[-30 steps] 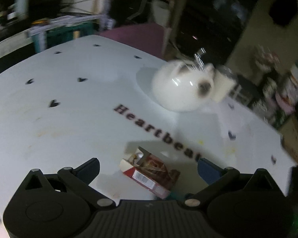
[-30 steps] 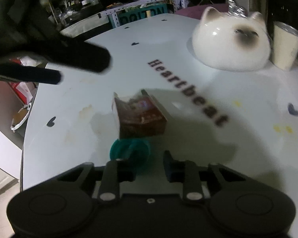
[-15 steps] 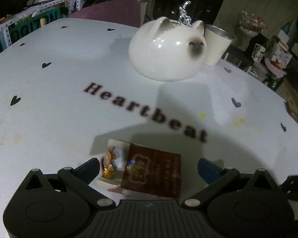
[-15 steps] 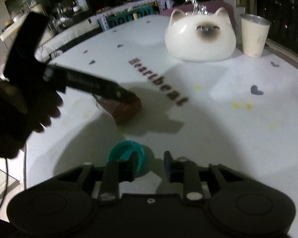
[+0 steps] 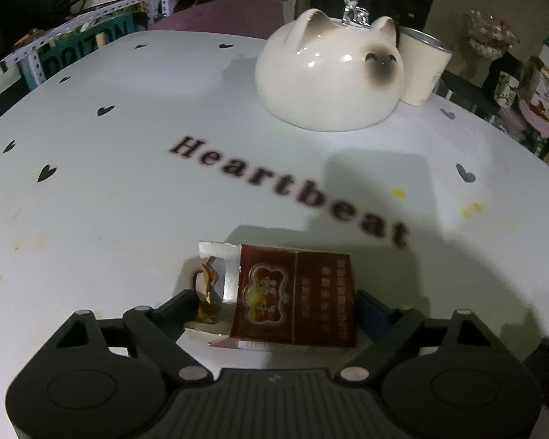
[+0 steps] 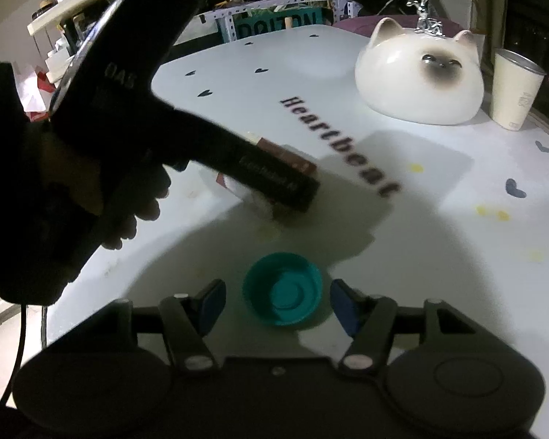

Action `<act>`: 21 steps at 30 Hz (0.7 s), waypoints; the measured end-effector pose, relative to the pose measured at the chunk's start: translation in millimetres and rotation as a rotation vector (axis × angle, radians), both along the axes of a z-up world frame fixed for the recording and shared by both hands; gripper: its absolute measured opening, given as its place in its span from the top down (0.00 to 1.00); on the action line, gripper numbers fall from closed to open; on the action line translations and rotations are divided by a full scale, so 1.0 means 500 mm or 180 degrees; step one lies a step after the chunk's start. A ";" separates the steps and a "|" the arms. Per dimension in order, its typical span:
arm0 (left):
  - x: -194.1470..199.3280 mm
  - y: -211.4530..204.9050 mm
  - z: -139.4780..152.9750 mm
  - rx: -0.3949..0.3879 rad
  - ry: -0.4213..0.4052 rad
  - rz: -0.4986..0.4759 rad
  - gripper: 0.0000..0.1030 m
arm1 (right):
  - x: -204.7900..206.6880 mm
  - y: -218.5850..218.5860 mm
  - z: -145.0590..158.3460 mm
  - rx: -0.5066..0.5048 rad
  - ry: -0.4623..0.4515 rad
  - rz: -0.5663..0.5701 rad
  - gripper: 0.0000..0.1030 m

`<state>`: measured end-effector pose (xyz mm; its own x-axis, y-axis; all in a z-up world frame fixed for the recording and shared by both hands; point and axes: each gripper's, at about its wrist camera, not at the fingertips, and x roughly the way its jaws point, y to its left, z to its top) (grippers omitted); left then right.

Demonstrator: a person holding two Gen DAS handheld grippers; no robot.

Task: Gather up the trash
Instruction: 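Grasp the red snack box with the left tool while the right tool grasps the teal cap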

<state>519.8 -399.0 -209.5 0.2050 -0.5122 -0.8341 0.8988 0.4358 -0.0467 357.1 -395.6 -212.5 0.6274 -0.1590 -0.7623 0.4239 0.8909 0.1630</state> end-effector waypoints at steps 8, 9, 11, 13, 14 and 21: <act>-0.001 0.044 0.018 -0.0095 0.0103 0.0240 0.13 | -0.004 0.002 0.002 -0.0008 0.0022 -0.0069 0.52; -0.001 0.052 0.023 -0.0107 0.0107 0.0282 0.13 | -0.005 0.002 0.005 -0.0014 0.0017 -0.0078 0.52; -0.001 0.070 0.033 -0.0141 0.0118 0.0368 0.13 | -0.005 0.001 0.009 -0.0040 0.0017 -0.0099 0.52; -0.002 0.090 0.044 -0.0166 0.0110 0.0446 0.13 | -0.006 0.000 0.013 -0.0063 0.0009 -0.0121 0.52; -0.002 0.100 0.049 -0.0176 0.0108 0.0482 0.13 | -0.006 -0.001 0.017 -0.0075 0.0001 -0.0137 0.52; -0.012 0.182 0.092 -0.0294 0.0085 0.0729 0.13 | -0.002 0.003 0.051 -0.0166 -0.0065 -0.0145 0.52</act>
<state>513.8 -307.8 -163.5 0.3029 -0.5293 -0.7926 0.7750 0.6207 -0.1184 356.3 -393.9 -187.0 0.6339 -0.2269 -0.7394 0.4611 0.8784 0.1258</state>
